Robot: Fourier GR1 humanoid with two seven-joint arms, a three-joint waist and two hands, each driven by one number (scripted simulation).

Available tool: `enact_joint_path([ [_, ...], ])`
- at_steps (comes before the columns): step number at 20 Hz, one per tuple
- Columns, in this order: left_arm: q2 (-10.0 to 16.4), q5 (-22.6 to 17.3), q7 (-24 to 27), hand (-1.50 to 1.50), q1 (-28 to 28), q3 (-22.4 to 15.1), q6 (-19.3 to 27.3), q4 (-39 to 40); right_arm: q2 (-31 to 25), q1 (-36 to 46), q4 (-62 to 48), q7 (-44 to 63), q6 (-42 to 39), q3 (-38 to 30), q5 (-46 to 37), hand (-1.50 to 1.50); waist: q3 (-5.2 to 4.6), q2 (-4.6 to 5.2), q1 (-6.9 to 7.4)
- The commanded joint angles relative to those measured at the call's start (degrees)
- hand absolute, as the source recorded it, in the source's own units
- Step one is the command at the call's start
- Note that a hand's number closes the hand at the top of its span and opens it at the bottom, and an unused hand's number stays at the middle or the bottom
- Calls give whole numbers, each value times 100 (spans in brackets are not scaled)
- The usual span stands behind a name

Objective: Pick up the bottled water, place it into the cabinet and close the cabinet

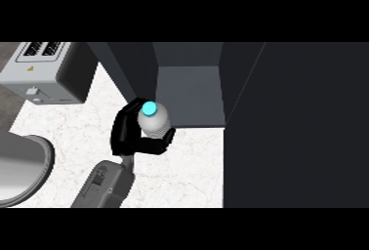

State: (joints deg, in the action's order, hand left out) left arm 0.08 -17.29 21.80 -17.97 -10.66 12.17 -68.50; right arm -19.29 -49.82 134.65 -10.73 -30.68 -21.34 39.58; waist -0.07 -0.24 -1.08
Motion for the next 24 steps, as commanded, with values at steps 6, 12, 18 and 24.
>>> enact_joint_path([
  [6, -8, 52, -521, 150, -933, -653, 1593, 430, 139, -173, 1190, 479, 368, 25, 562, -150, -2, 24, -44],
  [12, -8, 47, -993, 150, -2032, -570, 2039, 1535, -72, -96, 838, 444, 279, -137, 904, -150, -1, 46, -64],
  [18, -8, -368, -410, 150, -2355, -383, 1947, 2399, -24, -143, 910, 510, 261, -156, 1027, -150, -5, 58, -132],
  [24, 68, -448, -406, 150, -3359, 20, 1765, 3409, -54, 240, 728, 547, 356, 60, 841, -150, -4, 90, -112],
])
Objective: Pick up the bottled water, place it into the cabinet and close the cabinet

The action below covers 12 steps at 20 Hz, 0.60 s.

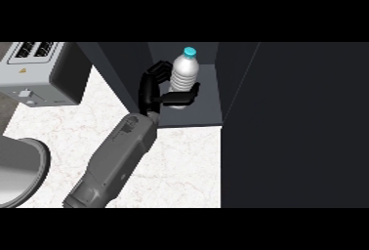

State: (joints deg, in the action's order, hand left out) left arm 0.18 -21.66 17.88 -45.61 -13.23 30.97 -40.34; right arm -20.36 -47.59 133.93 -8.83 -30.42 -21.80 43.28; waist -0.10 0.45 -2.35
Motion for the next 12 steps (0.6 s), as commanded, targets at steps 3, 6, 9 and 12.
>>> enact_joint_path([
  [3, -18, -149, 419, 150, -836, 189, 310, 1044, -23, -219, 524, 239, -105, -117, 672, -150, 0, 23, -146],
  [6, -18, -241, 689, 150, -937, 355, 209, 1453, -38, -75, 696, 282, 68, -158, 662, -150, -2, 33, -144],
  [9, -16, -80, 750, 150, -1424, 419, 238, 1920, 134, 17, 439, 162, -75, -8, 264, -150, 3, 34, -112],
  [12, -17, 15, 710, -150, -1550, 241, 356, 2177, 379, -322, 725, 201, -139, 154, 105, -150, 2, 23, -166],
])
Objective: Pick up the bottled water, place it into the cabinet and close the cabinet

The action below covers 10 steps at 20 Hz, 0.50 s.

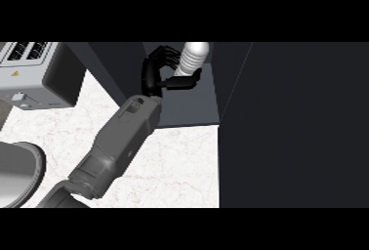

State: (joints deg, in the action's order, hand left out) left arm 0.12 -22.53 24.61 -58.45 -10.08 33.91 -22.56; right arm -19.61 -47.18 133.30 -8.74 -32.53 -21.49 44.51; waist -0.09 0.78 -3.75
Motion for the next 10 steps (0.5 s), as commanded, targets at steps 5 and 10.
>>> enact_joint_path([
  [5, 48, 233, 102, -150, -614, 121, 32, 1036, -55, -87, 481, 74, -26, -192, 360, -150, -1, 53, -66],
  [10, 129, 181, 218, -150, -705, 292, -160, 1213, 77, -191, 717, 185, 124, -78, 327, -150, -4, 44, -28],
])
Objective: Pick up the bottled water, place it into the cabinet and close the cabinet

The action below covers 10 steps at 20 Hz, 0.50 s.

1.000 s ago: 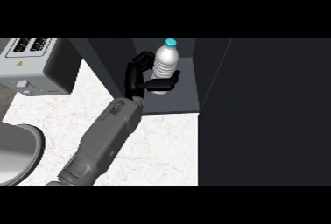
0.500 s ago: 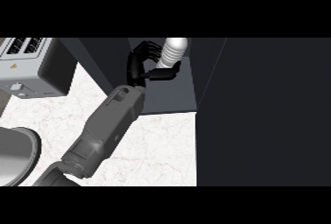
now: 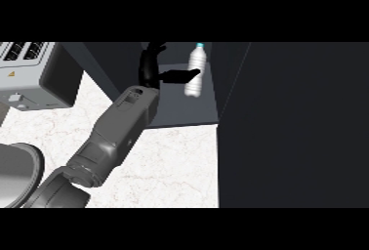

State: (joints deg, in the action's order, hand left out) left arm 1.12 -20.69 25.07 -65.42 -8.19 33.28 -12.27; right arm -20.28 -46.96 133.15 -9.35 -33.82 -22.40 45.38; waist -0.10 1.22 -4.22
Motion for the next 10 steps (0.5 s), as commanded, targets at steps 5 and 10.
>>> enact_joint_path([
  [5, -107, -9, 614, -150, -38, 201, -193, 243, 10, -18, 520, 223, 190, -11, 256, -150, -4, 28, -65],
  [10, -109, -129, 1304, -150, 56, 386, -703, -85, 235, 118, 555, 191, 308, 128, -102, -150, -2, -17, 91],
])
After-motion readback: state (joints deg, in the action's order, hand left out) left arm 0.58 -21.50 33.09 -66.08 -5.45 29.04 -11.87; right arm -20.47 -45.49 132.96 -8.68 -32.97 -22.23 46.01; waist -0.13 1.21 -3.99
